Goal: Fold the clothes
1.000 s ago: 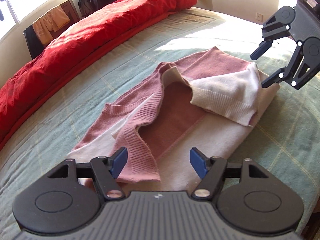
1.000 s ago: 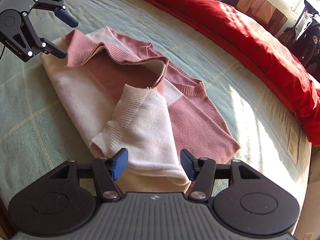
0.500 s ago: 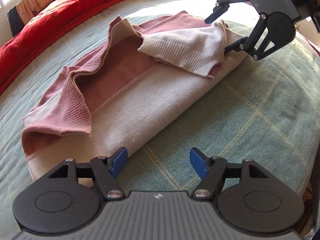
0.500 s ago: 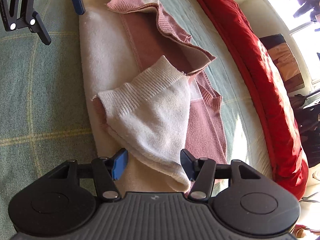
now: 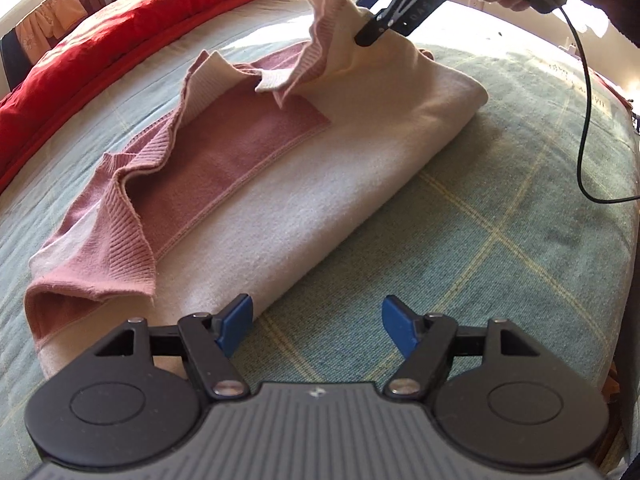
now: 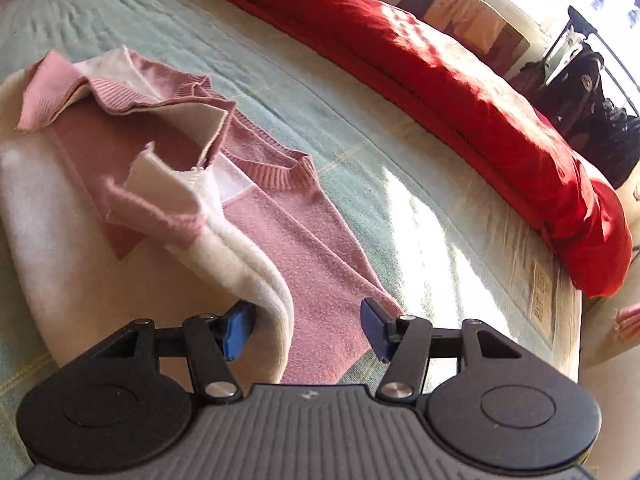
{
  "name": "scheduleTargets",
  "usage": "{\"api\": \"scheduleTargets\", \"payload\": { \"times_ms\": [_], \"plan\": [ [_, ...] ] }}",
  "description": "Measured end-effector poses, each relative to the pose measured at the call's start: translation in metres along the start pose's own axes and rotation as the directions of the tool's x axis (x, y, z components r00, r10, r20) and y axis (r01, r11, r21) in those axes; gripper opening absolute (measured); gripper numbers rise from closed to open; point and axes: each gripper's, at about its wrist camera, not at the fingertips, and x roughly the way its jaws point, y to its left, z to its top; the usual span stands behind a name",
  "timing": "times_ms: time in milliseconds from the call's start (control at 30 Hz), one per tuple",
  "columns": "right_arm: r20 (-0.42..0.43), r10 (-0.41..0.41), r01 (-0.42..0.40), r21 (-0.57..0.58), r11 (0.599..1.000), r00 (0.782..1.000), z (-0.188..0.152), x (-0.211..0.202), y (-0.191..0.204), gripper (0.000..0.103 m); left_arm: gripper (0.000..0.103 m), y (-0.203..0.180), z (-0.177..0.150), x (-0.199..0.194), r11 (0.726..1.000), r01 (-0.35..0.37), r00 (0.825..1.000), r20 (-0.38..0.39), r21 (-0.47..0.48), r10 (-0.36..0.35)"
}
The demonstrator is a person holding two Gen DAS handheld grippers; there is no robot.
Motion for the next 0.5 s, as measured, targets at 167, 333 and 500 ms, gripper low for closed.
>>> {"api": "scheduleTargets", "payload": {
  "times_ms": [167,333,500],
  "plan": [
    [-0.043,-0.02,0.028,0.185,0.982,0.999,-0.01,0.019,-0.029,0.062,0.073,-0.001,0.001,0.002,1.0,0.002,1.0,-0.004,0.001,-0.002],
    [-0.032,0.006,0.004,0.282,0.959,0.999,-0.022,0.018,-0.041,0.062,0.073,-0.001,0.001,0.005,1.0,0.005,1.0,-0.008,0.003,-0.005],
    [-0.004,0.129,-0.118,0.376,0.919,0.992,-0.027,0.015,-0.046,0.048,0.073,-0.002,0.002,0.007,1.0,0.007,1.0,-0.012,0.004,-0.007]
  ]
}}
